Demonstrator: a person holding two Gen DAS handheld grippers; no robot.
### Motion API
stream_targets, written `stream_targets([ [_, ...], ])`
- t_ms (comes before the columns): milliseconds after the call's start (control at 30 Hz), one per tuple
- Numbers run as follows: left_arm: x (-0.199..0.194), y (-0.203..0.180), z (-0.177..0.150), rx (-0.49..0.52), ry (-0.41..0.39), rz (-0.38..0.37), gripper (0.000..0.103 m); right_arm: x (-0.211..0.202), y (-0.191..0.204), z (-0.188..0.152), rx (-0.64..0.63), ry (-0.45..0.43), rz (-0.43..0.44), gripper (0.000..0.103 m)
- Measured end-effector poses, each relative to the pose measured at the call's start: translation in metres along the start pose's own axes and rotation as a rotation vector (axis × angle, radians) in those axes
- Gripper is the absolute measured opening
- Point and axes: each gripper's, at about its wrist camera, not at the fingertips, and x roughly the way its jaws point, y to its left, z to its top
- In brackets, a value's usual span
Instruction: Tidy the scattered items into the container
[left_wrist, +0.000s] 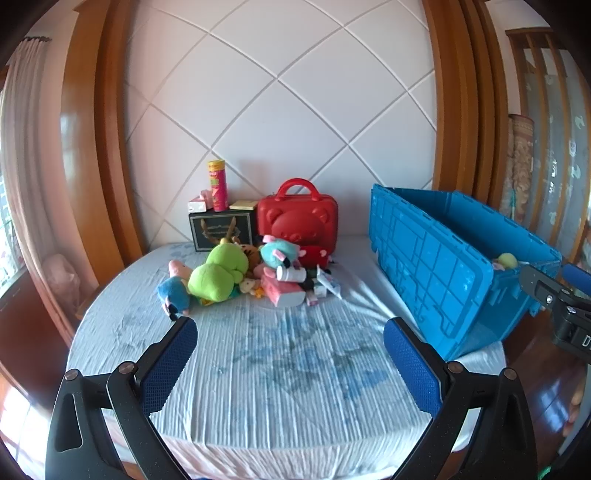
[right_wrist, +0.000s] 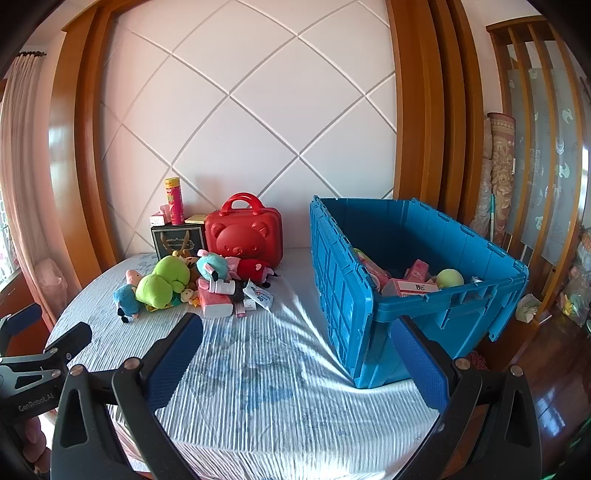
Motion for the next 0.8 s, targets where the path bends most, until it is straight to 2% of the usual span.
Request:
stream_targets([
  [800, 0.001, 0.0055, -0.0043, 0.0, 0.0, 0.015, 0.102, -0.0021, 0.008, -0.0047, -0.006, 0.005, -0.003, 0.103],
])
